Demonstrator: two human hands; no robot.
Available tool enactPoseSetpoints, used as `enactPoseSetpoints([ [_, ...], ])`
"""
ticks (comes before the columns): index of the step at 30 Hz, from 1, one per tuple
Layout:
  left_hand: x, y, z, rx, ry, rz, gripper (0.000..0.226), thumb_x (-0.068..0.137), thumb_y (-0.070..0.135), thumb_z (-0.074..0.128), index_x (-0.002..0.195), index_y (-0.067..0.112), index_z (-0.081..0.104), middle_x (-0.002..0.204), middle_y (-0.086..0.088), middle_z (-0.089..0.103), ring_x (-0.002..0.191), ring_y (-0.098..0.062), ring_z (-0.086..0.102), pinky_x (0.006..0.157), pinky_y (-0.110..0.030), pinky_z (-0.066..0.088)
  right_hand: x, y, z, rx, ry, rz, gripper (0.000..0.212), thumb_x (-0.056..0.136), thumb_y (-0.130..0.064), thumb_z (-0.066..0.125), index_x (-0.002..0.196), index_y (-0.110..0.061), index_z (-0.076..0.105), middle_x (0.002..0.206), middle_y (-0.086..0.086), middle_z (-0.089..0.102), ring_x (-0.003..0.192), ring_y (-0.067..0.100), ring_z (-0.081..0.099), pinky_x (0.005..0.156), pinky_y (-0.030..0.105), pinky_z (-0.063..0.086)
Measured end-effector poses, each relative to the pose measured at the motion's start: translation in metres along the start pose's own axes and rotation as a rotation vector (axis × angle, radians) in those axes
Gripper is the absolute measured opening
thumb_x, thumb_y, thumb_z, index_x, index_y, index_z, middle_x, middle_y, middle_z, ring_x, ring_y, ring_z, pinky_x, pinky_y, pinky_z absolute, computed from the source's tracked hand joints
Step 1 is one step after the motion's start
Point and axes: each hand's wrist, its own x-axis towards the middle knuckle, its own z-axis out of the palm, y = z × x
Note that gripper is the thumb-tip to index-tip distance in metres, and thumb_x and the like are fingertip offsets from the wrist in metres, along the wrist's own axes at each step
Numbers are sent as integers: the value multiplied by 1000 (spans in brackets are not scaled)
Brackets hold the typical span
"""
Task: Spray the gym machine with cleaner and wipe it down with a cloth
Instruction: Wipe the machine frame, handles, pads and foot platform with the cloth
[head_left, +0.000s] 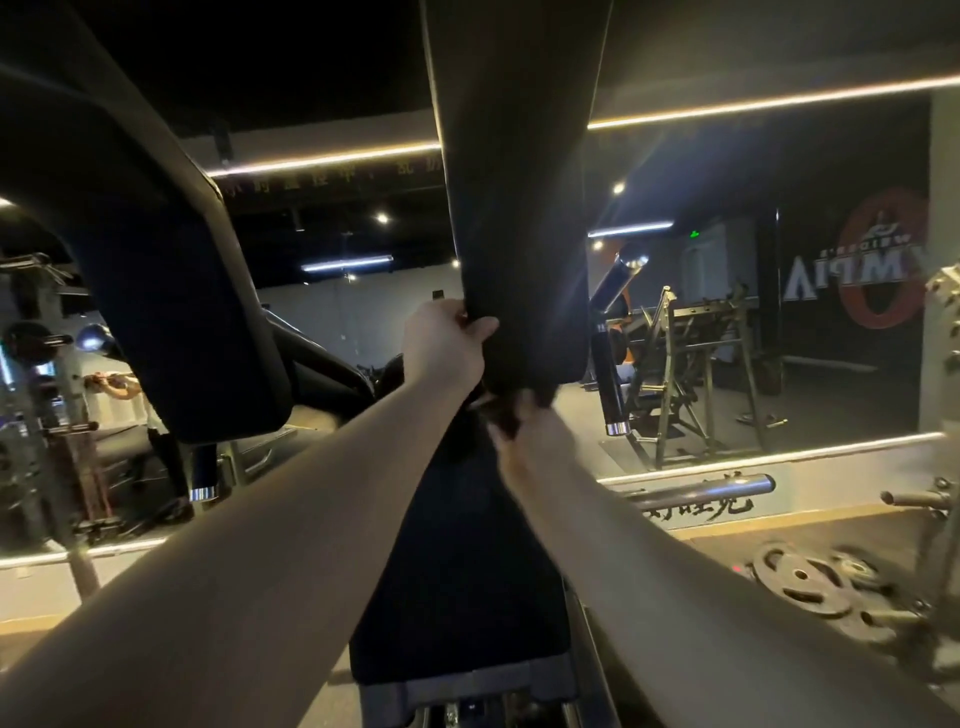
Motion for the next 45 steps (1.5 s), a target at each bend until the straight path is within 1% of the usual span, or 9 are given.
enactPoseSetpoints([
  [5,8,-10,2,-37,-7,-4,15,94,27,74,109,24,76,104,6,76,97,-13,72,91,-42,61,4,9,1,-69,-165,72,9,102,-10,61,108,-14,65,127,24,66,108,31,70,98,49,58],
  [12,2,-13,0,-51,-14,39,20,99,28,67,116,20,74,114,4,74,103,-14,69,98,-42,57,15,-17,-22,-80,-11,-54,21,102,-17,62,122,-13,64,121,12,70,113,26,67,92,42,59],
  [16,-2,-10,-10,21,-67,49,20,100,26,65,117,19,73,111,3,73,102,-14,68,100,-38,55,-11,37,4,-339,-270,-53,21,101,-4,61,117,-15,66,123,12,69,97,17,70,85,35,60],
  [18,-9,-18,-29,107,-126,51,18,102,26,62,114,20,74,107,7,70,100,-8,65,99,-32,52,-21,41,8,-507,-330,-95,22,98,-7,66,111,-24,69,114,1,72,102,15,68,98,41,57],
  [22,-44,-48,-80,230,-94,-5,19,103,37,59,108,25,72,95,11,65,84,2,58,70,-15,41,-47,33,3,-908,-402,-267,37,94,-16,72,125,-37,71,118,-8,73,119,18,65,108,51,51],
  [29,-119,-76,-151,-185,-217,-359,37,95,55,65,111,22,70,106,-1,74,100,-16,71,97,-42,58,-129,44,14,-761,-859,59,38,104,-3,47,123,-21,74,128,8,71,124,24,65,108,43,48],
  [37,-147,-71,-239,74,-198,-277,16,103,28,61,110,22,74,99,1,73,97,-13,69,87,-29,55,-172,64,52,-1124,-749,-112,48,94,-2,69,133,-29,65,128,-4,71,124,18,63,110,47,50],
  [42,-154,-54,-276,330,-204,-217,16,102,29,60,110,25,74,96,4,71,94,-12,67,93,-36,57,-207,61,76,-1265,-794,-258,41,96,-3,68,132,-23,66,111,-11,71,111,8,66,91,25,56],
  [45,-154,-44,-291,374,-167,-184,16,102,26,61,111,24,74,97,3,69,93,-12,66,89,-33,56,-220,58,86,-1407,-809,-354,49,96,-13,71,143,-22,58,123,-8,65,115,10,63,79,16,53],
])
